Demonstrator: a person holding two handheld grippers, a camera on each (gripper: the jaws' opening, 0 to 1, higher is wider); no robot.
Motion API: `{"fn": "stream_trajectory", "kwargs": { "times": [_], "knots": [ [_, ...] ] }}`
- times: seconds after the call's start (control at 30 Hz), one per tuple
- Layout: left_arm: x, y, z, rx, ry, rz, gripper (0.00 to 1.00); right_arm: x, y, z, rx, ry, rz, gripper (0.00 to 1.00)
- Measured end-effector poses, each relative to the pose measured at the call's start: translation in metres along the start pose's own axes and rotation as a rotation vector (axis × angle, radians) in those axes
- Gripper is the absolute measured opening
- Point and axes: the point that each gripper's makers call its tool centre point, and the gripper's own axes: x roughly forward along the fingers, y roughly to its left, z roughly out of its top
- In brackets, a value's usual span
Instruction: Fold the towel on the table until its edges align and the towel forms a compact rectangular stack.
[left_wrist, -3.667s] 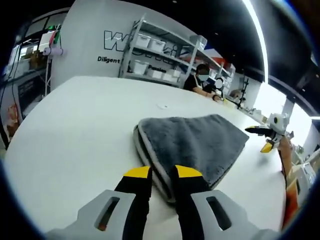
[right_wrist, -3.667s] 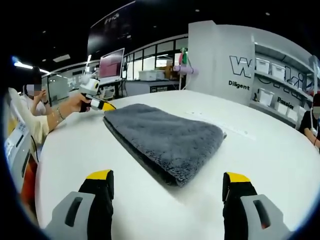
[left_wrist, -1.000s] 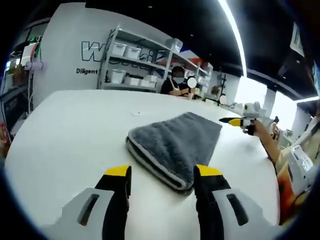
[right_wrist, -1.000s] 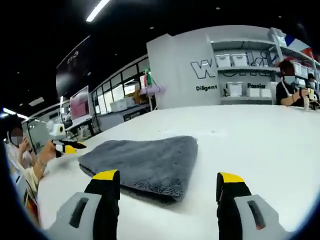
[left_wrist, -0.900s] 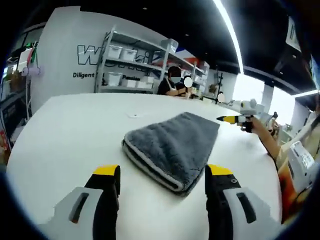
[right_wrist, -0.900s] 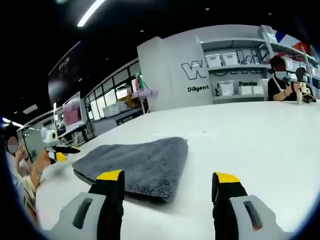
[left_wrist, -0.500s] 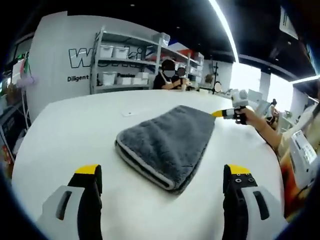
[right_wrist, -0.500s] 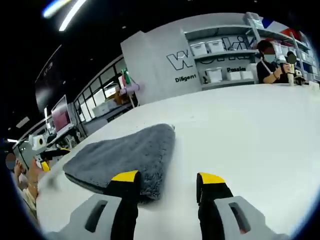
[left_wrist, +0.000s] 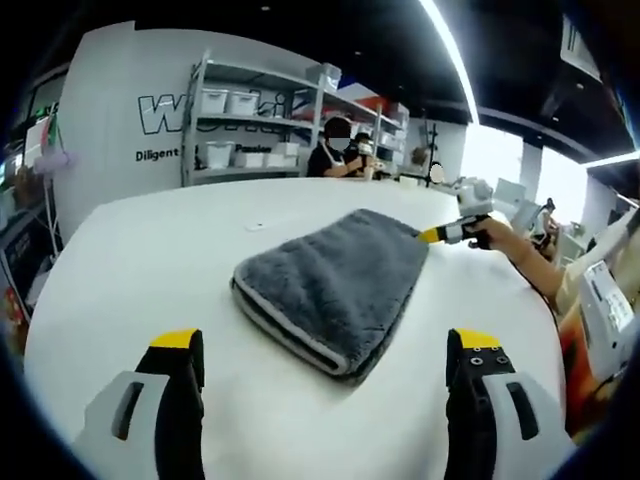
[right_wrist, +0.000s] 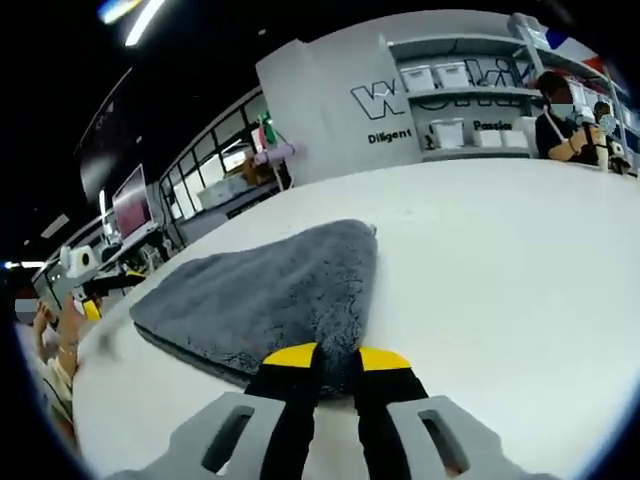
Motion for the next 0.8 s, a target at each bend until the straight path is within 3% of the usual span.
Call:
{"fn": "stream_trajectory", "kwargs": {
  "times": [0.13, 0.3, 0.47, 0.8],
  "knots": [
    [-0.001, 0.003, 0.001, -0.004, 0.000, 0.003, 0.99, -0.001, -0.011, 0.004, -0.022, 0.002, -0.007, 0.08],
    [0.000, 0.001, 0.000, -0.015, 0.003, -0.011, 0.99, -0.013, -0.046, 0.014, -0.117, 0.003, -0.101, 0.07],
    [0.000, 0.001, -0.001, -0.024, 0.009, -0.017, 0.99, -0.022, -0.067, 0.016, -0.196, 0.009, -0.169, 0.07],
    [0.000, 0.003, 0.001, -0.022, 0.013, -0.015, 0.98, -0.045, -0.111, 0.024, -0.467, 0.039, -0.383, 0.07]
  ]
}}
